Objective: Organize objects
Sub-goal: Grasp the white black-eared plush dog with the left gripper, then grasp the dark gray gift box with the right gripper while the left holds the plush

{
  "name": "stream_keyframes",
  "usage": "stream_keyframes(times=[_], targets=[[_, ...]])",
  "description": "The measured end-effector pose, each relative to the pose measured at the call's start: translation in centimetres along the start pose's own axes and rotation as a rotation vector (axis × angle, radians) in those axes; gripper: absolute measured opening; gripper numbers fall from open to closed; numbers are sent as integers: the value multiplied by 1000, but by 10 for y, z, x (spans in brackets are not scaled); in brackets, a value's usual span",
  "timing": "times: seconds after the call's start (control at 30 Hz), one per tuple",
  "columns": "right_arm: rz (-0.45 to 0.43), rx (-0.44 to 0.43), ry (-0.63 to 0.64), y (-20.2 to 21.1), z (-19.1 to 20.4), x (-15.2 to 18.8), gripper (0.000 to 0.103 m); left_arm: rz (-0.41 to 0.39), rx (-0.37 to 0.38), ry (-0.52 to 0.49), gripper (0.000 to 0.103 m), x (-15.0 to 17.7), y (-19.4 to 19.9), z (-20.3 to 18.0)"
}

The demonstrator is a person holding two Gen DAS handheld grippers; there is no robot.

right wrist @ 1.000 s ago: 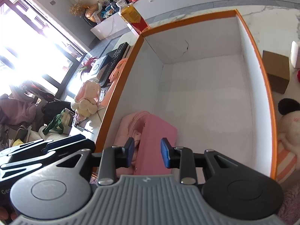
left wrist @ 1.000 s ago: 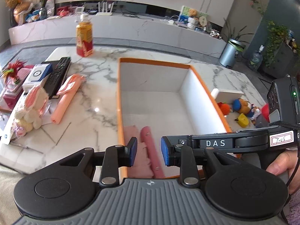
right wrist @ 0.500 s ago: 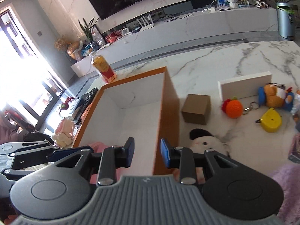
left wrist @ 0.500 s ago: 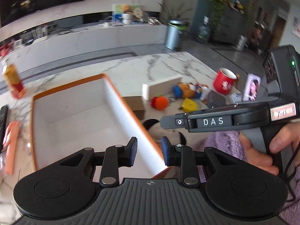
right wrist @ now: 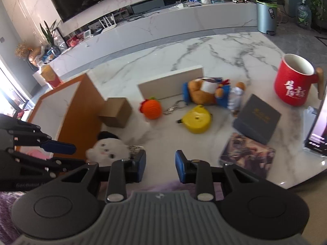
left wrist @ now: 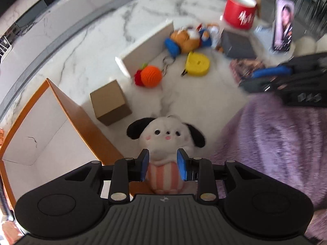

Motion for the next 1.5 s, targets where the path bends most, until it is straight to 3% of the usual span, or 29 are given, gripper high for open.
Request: stream_keyframes(times=[0.13, 0.2, 0.23, 0.33, 0.4, 0.53, 0.63, 0.73, 1.0, 1.23, 1.4, 1.5], targets=[[16, 68, 50, -7, -31, -1, 39, 105, -23, -34, 36, -6, -21, -1], [19, 82, 91, -12, -42, -2, 40, 146, -20, -36, 42, -10, -30, -2], [20, 83, 116, -13, -48, -2, 41, 154, -10, -26, 50, -12, -31, -2], [14, 91, 200, -18, -60, -3, 49, 173, 12, -3, 54, -17, -37, -3], [12, 108, 256, -21, -69, -3, 50, 184, 34, 24, 64, -19, -42, -4], [33, 137, 319, -34, -88, -6, 51, 201, 65, 65, 70, -21, -51, -7], [49, 156, 268, -44, -100, -14, 56, 194, 53, 79, 70, -25, -54, -8], [54, 122, 214, -52, -102, -20, 63, 209, 40, 91, 72, -25, -59, -9], [63, 180, 440, -86, -84, -18, 70, 227, 33, 98, 74, -24, -65, -7], [68, 205, 485, -102, -86, -23, 81, 219, 34, 105, 75, -23, -66, -5], [73, 235, 545, -109, -82, -20, 84, 191, 26, 125, 73, -21, -63, -5], [58, 226, 553, -103, -77, -23, 72, 171, 24, 145, 72, -18, -60, -4]])
Point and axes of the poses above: each gripper's, at about its wrist camera, not at the fingertips, and y roughly against the way its jaws point, z to its left, x to its underside, the point moved 3 cm from there along -y, roughly the way its jaws point, and after that the axes turned 10 degrees about -z, right-handed, at the moved point
